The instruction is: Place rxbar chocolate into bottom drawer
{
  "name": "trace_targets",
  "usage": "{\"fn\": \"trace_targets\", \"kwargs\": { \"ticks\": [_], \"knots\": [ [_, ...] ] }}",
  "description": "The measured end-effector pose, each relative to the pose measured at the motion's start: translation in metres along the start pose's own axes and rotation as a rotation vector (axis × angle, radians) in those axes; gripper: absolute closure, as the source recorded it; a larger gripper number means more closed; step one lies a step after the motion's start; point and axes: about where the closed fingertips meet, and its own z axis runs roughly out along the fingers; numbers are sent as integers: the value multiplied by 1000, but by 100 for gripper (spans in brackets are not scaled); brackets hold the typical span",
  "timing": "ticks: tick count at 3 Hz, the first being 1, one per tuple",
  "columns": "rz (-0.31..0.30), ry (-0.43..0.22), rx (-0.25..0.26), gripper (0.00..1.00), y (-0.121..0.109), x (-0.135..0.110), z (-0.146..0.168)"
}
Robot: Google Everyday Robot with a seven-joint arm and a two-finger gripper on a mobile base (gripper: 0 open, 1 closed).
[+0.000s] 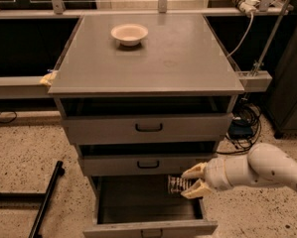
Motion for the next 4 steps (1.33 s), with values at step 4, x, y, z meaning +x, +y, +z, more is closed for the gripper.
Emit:
{"fn": "trace_targets", "kwargs": {
  "ticks": [4],
  "knots": [
    [-191, -43, 59, 100, -35, 69, 131]
  ]
}}
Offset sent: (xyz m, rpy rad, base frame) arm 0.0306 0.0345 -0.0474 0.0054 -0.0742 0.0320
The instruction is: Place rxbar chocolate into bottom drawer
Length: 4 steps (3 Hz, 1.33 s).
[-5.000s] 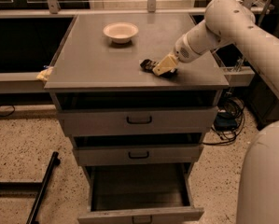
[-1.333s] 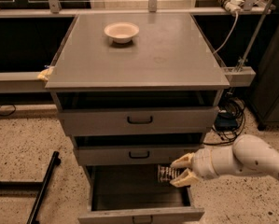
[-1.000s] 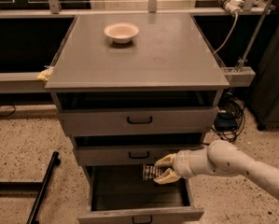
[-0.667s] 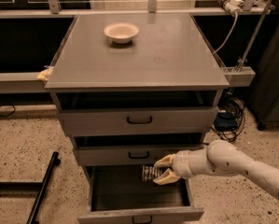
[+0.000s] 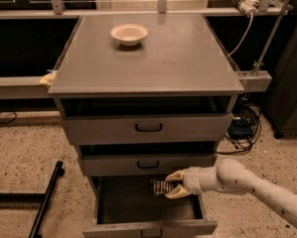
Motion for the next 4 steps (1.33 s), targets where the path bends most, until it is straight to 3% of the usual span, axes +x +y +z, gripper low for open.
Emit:
{"fn": "trace_targets", "kwargs": {
  "ticks": [1, 2, 3, 4],
  "knots": [
    [-10, -12, 4, 100, 1, 42, 33],
    [23, 3, -6, 100, 14, 83, 67],
    [23, 3, -6, 100, 14, 83, 67],
    [-38, 78, -11, 100, 22, 110, 79]
  ]
}}
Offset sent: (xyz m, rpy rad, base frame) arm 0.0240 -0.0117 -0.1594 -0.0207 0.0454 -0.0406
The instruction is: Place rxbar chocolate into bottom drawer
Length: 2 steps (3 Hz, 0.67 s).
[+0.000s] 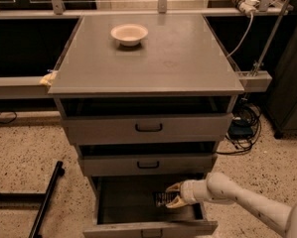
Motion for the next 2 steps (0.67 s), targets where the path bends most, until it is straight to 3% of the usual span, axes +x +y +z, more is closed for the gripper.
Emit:
{"fn": "trace_targets", "kwargs": {
  "ticks": [1, 2],
  "knots": [
    [-58, 59, -10, 100, 13, 47, 24],
    [-81, 69, 0, 100, 13, 84, 45]
  ]
}}
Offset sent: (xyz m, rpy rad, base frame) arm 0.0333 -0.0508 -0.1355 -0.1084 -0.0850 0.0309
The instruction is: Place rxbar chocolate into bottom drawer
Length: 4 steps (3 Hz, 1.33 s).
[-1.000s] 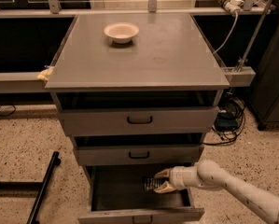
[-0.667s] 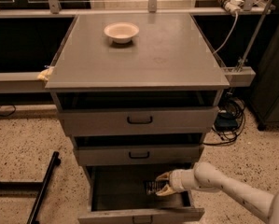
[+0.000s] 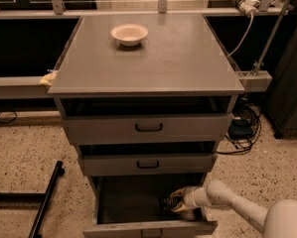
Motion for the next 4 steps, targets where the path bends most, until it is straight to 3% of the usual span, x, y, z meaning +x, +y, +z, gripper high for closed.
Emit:
{"fn": "trace_targets", "kwargs": {
  "ticks": [1, 4],
  "knots": [
    [-3, -18, 18, 100, -4, 22, 20],
    [-1, -7, 35, 34, -11, 32, 19]
  ]
}}
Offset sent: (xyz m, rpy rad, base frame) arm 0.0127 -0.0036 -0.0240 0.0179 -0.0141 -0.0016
